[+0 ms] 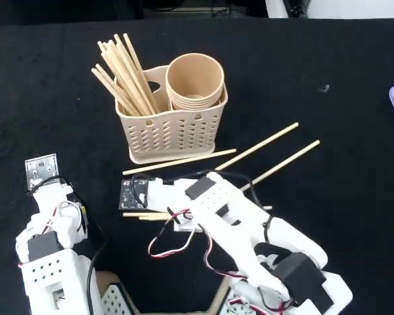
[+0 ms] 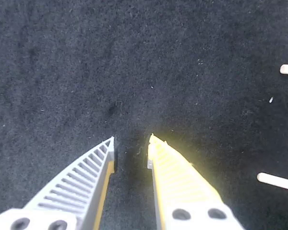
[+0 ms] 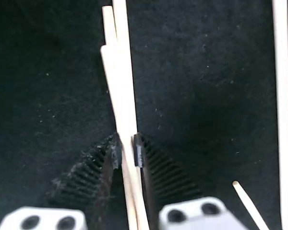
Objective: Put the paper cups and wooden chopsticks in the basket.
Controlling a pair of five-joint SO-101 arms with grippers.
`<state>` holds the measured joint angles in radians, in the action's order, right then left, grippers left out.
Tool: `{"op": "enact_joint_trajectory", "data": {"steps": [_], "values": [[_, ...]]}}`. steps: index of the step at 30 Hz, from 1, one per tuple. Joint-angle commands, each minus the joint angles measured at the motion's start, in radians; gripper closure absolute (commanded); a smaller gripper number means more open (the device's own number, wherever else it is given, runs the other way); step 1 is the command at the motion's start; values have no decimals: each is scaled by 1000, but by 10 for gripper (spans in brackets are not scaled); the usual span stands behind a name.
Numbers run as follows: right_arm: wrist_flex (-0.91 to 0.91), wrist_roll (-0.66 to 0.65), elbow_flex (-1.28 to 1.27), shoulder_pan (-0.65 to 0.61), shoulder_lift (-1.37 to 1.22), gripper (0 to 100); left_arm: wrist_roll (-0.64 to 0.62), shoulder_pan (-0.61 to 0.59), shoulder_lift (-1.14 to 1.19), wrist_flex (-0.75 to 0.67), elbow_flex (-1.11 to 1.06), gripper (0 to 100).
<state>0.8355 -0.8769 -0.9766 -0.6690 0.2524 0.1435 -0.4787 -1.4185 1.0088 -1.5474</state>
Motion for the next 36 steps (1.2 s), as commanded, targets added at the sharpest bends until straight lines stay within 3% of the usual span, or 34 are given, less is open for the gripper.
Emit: {"op": "enact_joint_trajectory", "data": {"steps": [1,14,20,36], "values": [[15,-11,4,-5,2,988,-9,-7,-11,-18,8,873],[11,26,56,49,-7,982,-9,-7,-11,-18,10,873],[14,123,45,-15,-7,819,-9,-7,-11,-18,10,873],[120,123,226,-48,-246,858,-9,-8,-11,-18,8,873]]}}
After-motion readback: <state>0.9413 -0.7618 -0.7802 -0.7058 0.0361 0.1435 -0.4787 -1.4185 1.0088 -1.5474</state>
